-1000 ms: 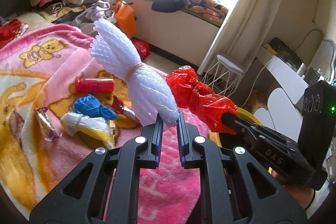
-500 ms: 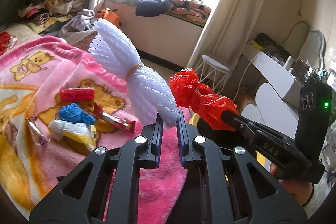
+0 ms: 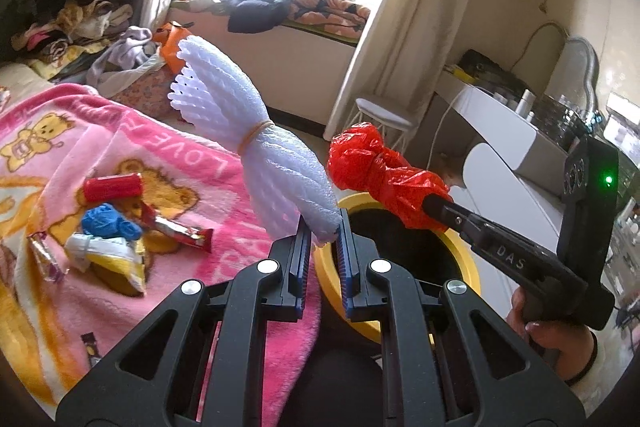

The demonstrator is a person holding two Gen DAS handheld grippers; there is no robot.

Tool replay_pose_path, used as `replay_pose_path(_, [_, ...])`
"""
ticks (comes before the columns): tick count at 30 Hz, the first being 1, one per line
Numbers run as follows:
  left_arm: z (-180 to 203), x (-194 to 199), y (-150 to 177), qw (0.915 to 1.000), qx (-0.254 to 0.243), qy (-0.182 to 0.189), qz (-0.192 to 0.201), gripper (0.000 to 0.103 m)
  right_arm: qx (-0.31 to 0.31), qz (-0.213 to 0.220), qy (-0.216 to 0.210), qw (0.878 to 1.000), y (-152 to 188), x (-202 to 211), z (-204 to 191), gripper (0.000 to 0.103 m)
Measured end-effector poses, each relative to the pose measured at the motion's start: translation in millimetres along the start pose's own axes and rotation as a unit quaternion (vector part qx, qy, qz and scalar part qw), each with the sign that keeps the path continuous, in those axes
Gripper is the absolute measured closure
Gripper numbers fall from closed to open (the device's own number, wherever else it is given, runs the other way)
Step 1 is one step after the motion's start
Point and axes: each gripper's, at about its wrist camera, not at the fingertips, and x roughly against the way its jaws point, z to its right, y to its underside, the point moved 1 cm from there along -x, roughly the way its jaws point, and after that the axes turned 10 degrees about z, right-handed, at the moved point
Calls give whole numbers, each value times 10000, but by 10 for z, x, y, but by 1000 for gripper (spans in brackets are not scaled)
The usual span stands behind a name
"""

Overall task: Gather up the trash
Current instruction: 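Grasp the white mesh sleeve with the left tool while the right tool grasps the red plastic bag, then carry the mesh sleeve and red bag with both tools over the yellow bin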

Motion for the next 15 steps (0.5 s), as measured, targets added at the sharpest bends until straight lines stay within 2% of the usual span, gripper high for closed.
replay_pose_path(15, [390, -159, 147, 9989, -244, 327, -217, 94, -393, 109, 524, 9978, 27, 229, 543, 95])
